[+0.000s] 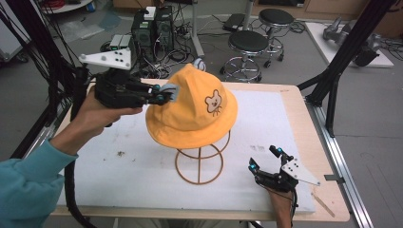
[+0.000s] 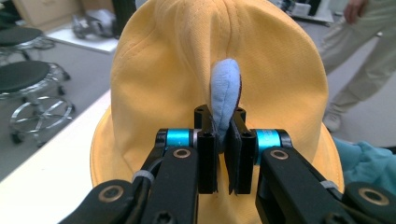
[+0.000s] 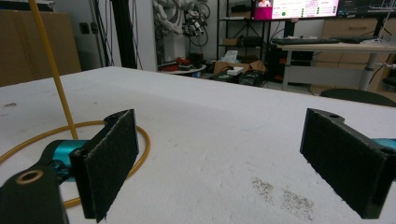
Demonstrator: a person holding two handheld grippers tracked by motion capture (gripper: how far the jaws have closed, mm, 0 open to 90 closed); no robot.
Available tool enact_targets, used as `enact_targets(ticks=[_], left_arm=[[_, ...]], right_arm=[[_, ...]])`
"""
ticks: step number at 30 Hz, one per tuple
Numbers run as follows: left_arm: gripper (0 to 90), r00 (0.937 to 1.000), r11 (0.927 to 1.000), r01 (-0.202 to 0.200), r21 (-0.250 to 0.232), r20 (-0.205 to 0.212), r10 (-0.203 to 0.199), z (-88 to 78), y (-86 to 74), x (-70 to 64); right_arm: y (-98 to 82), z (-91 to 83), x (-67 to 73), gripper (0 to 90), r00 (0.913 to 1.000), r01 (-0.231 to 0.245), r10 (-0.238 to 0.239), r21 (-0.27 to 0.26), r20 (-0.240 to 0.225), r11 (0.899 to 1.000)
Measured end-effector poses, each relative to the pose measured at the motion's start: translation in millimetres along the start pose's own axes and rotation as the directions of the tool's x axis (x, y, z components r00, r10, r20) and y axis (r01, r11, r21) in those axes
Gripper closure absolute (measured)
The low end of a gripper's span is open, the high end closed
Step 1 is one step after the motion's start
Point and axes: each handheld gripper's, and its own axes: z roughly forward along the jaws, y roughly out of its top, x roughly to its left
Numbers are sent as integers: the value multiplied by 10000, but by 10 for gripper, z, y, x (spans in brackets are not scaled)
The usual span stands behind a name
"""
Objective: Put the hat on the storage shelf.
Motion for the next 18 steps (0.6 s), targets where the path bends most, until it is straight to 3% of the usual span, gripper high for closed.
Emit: enact_targets(ticks=[9, 18], left_arm=[[836, 9984, 9984, -122, 554, 557, 91, 329, -130, -57], [822, 9980, 9976, 54, 687, 622, -97, 366, -274, -16]], right_arm=[[0, -5, 0, 104, 10000, -53, 53, 6, -25, 10000], [-1, -9, -2, 104, 10000, -56, 56, 19, -36, 10000]])
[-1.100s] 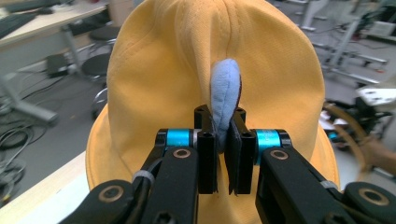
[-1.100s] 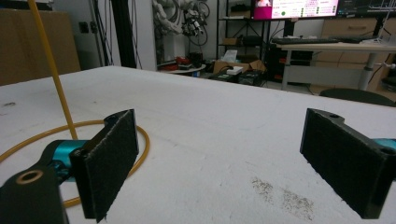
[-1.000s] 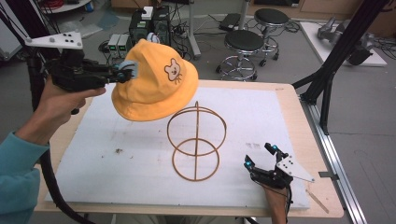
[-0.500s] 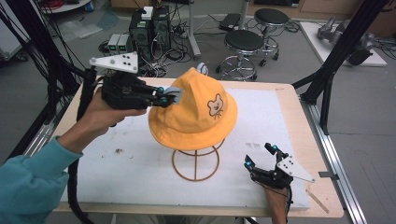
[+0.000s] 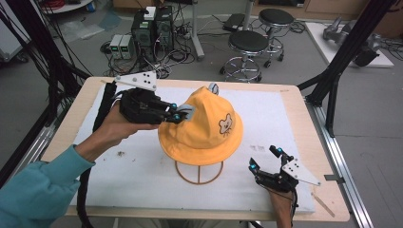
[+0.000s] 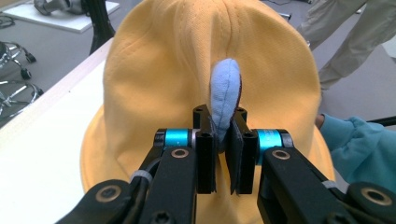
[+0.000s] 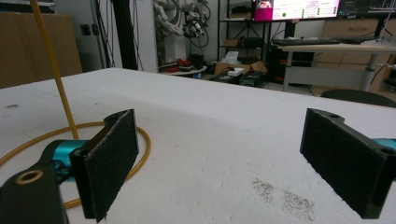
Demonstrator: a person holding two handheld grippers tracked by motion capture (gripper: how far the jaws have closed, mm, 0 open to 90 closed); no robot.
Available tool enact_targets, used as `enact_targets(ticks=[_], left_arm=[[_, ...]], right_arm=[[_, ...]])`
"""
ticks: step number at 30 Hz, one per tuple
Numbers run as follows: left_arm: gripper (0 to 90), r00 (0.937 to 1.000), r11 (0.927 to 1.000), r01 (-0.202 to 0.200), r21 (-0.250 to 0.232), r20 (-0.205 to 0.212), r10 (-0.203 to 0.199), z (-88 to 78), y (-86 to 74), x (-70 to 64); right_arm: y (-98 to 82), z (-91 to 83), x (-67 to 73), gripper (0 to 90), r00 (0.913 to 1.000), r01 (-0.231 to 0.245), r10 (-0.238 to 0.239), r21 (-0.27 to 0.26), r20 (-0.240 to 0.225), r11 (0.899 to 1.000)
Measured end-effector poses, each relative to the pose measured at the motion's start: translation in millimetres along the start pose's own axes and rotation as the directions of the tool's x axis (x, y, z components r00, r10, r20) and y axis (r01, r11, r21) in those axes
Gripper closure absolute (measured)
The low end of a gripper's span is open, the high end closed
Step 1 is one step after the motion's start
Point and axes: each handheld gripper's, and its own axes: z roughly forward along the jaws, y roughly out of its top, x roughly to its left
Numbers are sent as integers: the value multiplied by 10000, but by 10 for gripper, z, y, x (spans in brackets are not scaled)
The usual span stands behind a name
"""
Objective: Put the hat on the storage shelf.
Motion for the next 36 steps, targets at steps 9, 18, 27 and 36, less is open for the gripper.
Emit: enact_targets(ticks=[9, 18, 27, 36], left_arm=[[512, 9999, 9998, 157, 157, 51, -158, 35, -74, -12], [111, 9965, 9985, 514, -211, -648, -527, 9, -216, 27], [111, 9842, 9929, 888, -797, -1463, -997, -295, -523, 118], [112, 9312, 9736, 1211, -1933, -3177, -1789, -650, -1377, 161]], right_arm=[[0, 2, 2, 104, 10000, 32, -32, -8, 19, 10000], [0, 0, 2, 104, 10000, 16, -16, -7, 9, 10000], [-1, 2, 2, 104, 10000, 58, -58, -24, 10, 10000], [-1, 2, 7, 104, 10000, 70, -70, 24, 16, 10000]])
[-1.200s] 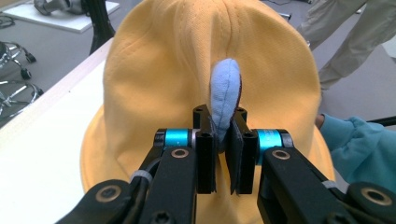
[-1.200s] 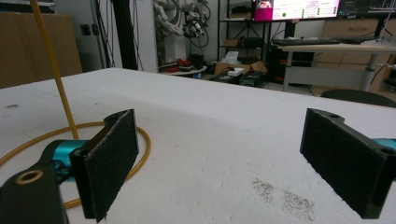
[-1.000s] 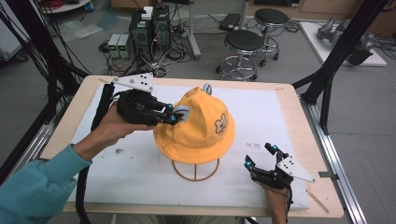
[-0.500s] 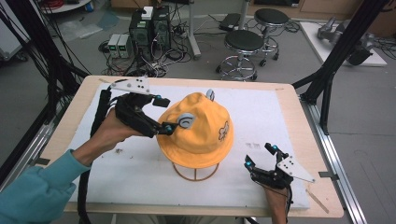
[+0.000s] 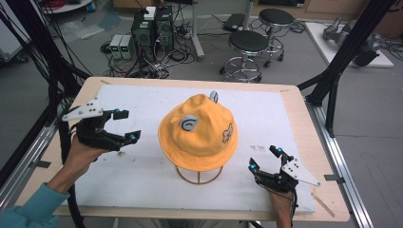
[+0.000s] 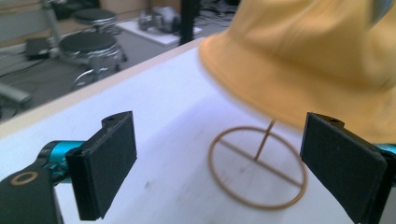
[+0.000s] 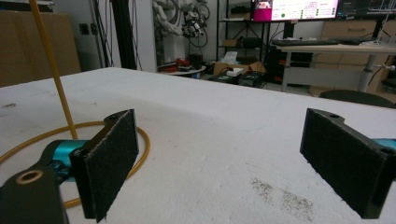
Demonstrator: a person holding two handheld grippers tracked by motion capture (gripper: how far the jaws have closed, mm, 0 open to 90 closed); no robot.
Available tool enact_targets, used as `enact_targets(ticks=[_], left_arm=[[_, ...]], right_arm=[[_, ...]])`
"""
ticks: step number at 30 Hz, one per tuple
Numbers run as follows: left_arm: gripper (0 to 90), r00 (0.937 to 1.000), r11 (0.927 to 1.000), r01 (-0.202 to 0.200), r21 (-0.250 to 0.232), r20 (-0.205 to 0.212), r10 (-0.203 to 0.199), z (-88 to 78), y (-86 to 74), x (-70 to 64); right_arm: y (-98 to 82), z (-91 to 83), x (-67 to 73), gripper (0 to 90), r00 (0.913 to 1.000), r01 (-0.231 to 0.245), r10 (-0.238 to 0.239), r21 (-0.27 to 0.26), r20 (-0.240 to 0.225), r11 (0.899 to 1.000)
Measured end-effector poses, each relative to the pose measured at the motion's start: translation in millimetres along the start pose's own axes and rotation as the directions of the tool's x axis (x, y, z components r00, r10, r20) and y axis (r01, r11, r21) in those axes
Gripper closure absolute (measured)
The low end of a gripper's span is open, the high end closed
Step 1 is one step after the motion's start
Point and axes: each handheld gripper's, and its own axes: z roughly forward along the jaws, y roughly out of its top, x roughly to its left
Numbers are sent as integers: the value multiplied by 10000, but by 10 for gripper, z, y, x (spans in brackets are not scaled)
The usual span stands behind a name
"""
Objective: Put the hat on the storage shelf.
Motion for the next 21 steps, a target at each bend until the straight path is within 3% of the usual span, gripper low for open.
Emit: enact_targets(ticks=[2, 3, 5, 6, 7, 11, 15, 21], left_arm=[[112, 9991, 9999, 51, -89, -415, -54, -49, -192, 65], [112, 9965, 9997, 158, -173, -822, -171, -90, -369, 124], [112, 9919, 9992, 125, -370, -1257, -171, -128, -551, 177], [112, 9919, 9992, 125, -370, -1257, -171, -128, -551, 177], [112, 9852, 9982, 164, -572, -1693, -259, -151, -742, 221], [112, 9734, 9951, 491, -860, -2189, -669, -155, -1087, 282], [112, 9673, 9932, 520, -1038, -2422, -759, -157, -1233, 299], [112, 9605, 9942, 118, -1073, -2753, -411, -94, -1338, 294]], right_arm=[[1, 2, 1, 104, 10000, -8, 8, 16, 8, 10000], [1, 3, -1, 104, 10000, 15, -15, 14, 13, 10000], [1, 5, -1, 104, 10000, 27, -27, 12, 32, 10000], [2, 5, -1, 104, 10000, 22, -22, 16, 38, 10000], [1, 3, 1, 104, 10000, 0, 0, 28, 38, 10000], [2, 5, 3, 104, 10000, 41, -41, 2, 53, 10000], [2, 7, 5, 104, 10000, 22, -22, 33, 50, 10000], [4, 10, -4, 104, 9999, 107, -107, 10, 94, 9999]])
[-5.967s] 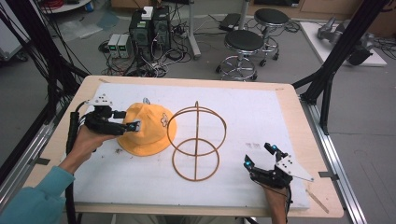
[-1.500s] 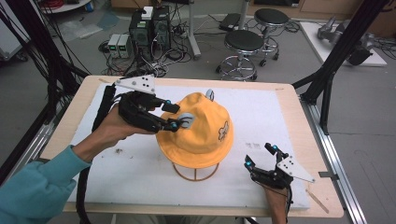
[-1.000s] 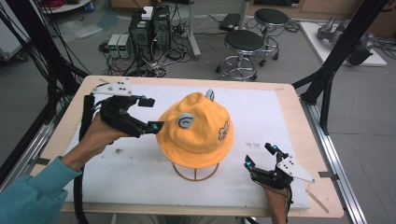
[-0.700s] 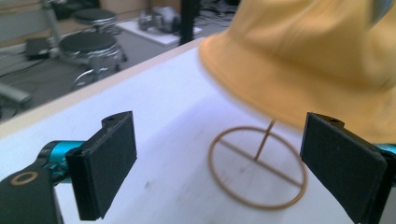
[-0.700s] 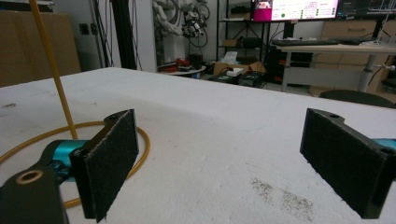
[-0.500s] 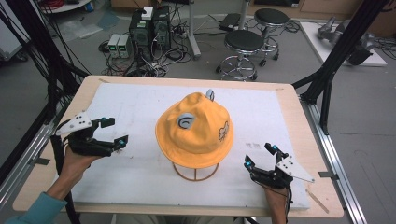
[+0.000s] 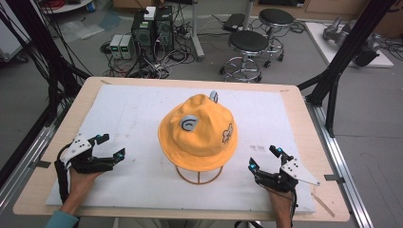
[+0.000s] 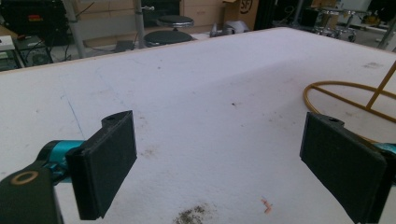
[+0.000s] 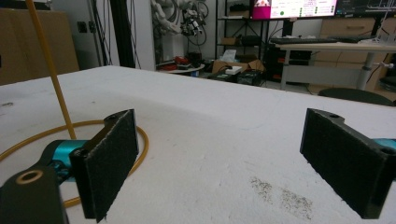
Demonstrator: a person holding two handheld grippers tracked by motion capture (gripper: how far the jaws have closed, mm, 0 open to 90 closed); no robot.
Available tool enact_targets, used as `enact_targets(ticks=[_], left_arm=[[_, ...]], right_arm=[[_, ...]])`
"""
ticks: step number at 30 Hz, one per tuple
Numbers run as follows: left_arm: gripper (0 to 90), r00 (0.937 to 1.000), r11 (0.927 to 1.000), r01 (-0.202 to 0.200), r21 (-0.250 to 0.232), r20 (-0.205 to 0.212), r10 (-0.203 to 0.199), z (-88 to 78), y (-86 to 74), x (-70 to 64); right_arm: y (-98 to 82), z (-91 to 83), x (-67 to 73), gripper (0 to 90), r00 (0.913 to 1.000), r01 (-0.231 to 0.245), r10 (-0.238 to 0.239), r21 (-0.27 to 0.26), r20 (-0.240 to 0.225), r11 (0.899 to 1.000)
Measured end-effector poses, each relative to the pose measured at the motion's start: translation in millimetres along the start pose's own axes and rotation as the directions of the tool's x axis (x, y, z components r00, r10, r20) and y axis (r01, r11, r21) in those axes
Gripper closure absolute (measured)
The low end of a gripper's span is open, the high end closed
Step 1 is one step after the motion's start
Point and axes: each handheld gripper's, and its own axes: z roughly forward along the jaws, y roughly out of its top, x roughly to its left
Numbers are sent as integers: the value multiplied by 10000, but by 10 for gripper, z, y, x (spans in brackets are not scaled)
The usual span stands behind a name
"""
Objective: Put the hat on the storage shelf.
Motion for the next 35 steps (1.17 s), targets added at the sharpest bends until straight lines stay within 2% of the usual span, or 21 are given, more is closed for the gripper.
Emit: enact_targets(ticks=[8, 23, 35], left_arm=[[115, 10000, 9999, 46, -94, 31, -46, 43, -62, -17], [117, 10000, 9989, 72, -456, -50, -74, 8, -83, -13], [120, 9996, 9974, 239, -682, -154, -250, -11, -96, -5]], right_arm=[[-1, -7, 9, 104, 9999, -104, 104, 26, 20, 9999], [-1, -6, 10, 104, 10000, -28, 28, 13, 53, 10000], [-2, -8, 11, 104, 9999, -110, 110, 40, 65, 9999]])
